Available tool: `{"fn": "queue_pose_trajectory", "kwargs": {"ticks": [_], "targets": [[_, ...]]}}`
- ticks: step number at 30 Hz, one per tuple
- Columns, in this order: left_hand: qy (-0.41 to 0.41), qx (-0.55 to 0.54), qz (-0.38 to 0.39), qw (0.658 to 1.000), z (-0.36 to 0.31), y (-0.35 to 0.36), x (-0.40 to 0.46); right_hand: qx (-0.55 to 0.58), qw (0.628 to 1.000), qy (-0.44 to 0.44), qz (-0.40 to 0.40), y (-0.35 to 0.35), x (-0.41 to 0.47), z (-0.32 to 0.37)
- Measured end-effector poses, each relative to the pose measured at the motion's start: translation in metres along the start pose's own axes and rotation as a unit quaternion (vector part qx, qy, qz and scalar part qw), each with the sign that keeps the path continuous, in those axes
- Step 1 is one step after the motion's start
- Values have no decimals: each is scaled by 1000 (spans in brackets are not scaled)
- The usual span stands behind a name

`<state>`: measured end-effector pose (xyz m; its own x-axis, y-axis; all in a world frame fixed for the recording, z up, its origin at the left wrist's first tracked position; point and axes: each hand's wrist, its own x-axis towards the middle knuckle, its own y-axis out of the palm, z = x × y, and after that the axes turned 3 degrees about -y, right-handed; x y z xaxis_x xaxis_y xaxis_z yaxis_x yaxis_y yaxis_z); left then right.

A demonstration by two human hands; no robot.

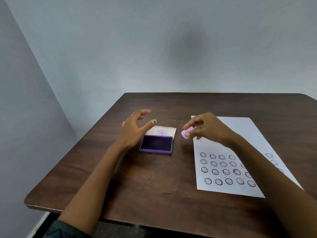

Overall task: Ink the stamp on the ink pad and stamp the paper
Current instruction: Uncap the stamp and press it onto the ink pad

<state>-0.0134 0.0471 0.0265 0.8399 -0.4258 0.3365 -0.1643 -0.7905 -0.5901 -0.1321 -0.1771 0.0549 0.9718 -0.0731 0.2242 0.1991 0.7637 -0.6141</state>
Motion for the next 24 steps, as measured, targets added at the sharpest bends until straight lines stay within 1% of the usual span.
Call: {"fn": "queue_pose_trajectory", "kwargs": {"ticks": [2,4,7,9,11,12,13,16,19,24], "targets": [[45,-8,-11,999,-13,10,-1,73,995,11,-61,-3,0,-7],[80,-14,5,997,-27,22,1,154,984,27,-90,-5,0,-12],[106,-31,65,992,-48,42,5,282,955,41,-85,-10,-3,-14],[112,-54,94,988,-61,52,11,342,935,43,-77,-15,-5,-16],[121,-95,93,984,-71,58,16,398,914,45,-67,-16,-5,-16],[134,-119,79,981,-77,60,19,420,904,42,-67,-19,-5,-17],[145,-138,62,978,-81,62,22,436,897,40,-66,-22,-5,-18],[139,-174,29,974,-80,65,16,462,884,42,-53,-22,-6,-19],[153,-162,10,975,-77,70,13,467,883,36,-43,-25,-4,-21],[162,-165,-11,973,-82,67,6,455,890,18,-27,-23,-5,-21]]}}
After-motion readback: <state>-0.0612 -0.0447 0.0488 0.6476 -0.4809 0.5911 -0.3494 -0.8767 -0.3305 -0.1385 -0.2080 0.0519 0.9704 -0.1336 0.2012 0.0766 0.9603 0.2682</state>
